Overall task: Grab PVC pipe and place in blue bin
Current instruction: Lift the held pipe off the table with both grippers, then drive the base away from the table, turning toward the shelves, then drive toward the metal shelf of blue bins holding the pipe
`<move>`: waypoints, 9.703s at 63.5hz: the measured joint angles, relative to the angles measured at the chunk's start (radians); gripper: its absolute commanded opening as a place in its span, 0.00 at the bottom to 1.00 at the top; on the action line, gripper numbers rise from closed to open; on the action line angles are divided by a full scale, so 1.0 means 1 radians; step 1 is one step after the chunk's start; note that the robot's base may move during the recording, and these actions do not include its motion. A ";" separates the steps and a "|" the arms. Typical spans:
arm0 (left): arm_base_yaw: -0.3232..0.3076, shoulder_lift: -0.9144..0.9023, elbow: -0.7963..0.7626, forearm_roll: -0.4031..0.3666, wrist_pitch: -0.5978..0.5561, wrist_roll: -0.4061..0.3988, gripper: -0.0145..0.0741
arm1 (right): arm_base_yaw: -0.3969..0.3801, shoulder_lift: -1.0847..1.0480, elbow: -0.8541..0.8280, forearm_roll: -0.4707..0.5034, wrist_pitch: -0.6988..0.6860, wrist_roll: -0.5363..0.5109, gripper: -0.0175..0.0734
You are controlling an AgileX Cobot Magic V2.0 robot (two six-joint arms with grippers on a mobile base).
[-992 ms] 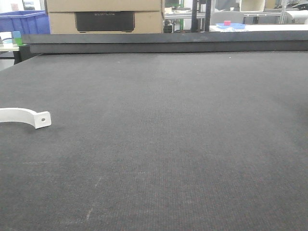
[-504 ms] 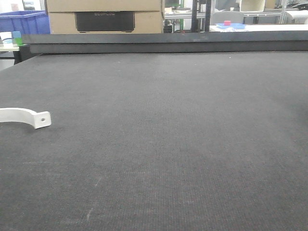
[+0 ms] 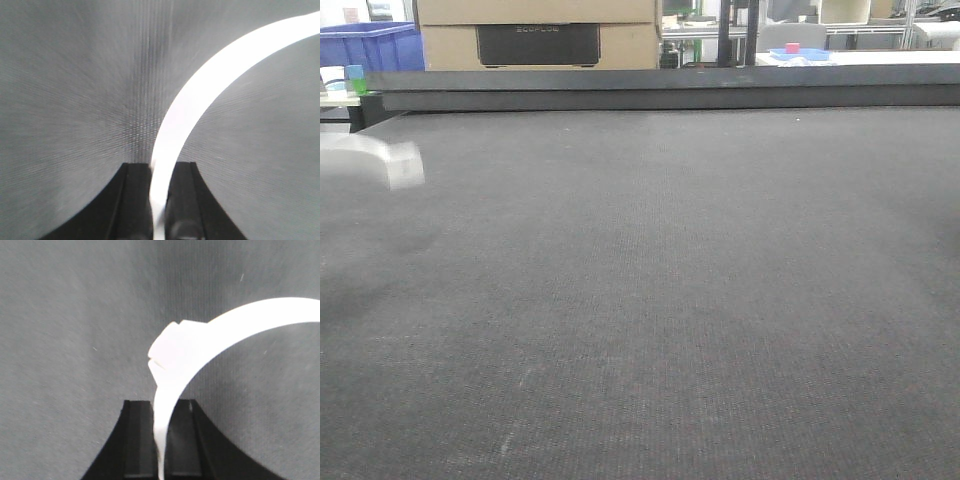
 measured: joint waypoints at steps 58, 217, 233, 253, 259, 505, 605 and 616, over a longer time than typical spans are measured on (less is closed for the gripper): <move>0.000 -0.684 0.346 -0.211 -0.591 0.003 0.04 | 0.000 -0.637 0.409 0.000 -0.710 -0.104 0.01; -0.173 -0.990 0.377 -0.019 -0.716 0.004 0.04 | 0.138 -0.857 0.384 0.019 -0.773 -0.126 0.01; -0.173 -0.990 0.377 -0.019 -0.716 0.004 0.04 | 0.138 -0.857 0.384 0.019 -0.773 -0.126 0.01; -0.173 -0.990 0.377 -0.019 -0.716 0.004 0.04 | 0.138 -0.857 0.384 0.019 -0.773 -0.126 0.01; -0.173 -0.990 0.377 -0.019 -0.716 0.004 0.04 | 0.138 -0.857 0.384 0.019 -0.773 -0.126 0.01; -0.173 -0.990 0.377 -0.019 -0.718 0.006 0.04 | 0.138 -0.857 0.384 0.019 -0.771 -0.126 0.01; -0.173 -0.990 0.378 -0.019 -0.724 0.008 0.04 | 0.138 -0.857 0.384 0.019 -0.771 -0.126 0.01; -0.173 -0.990 0.378 -0.019 -0.724 0.008 0.04 | 0.138 -0.857 0.384 0.019 -0.771 -0.126 0.01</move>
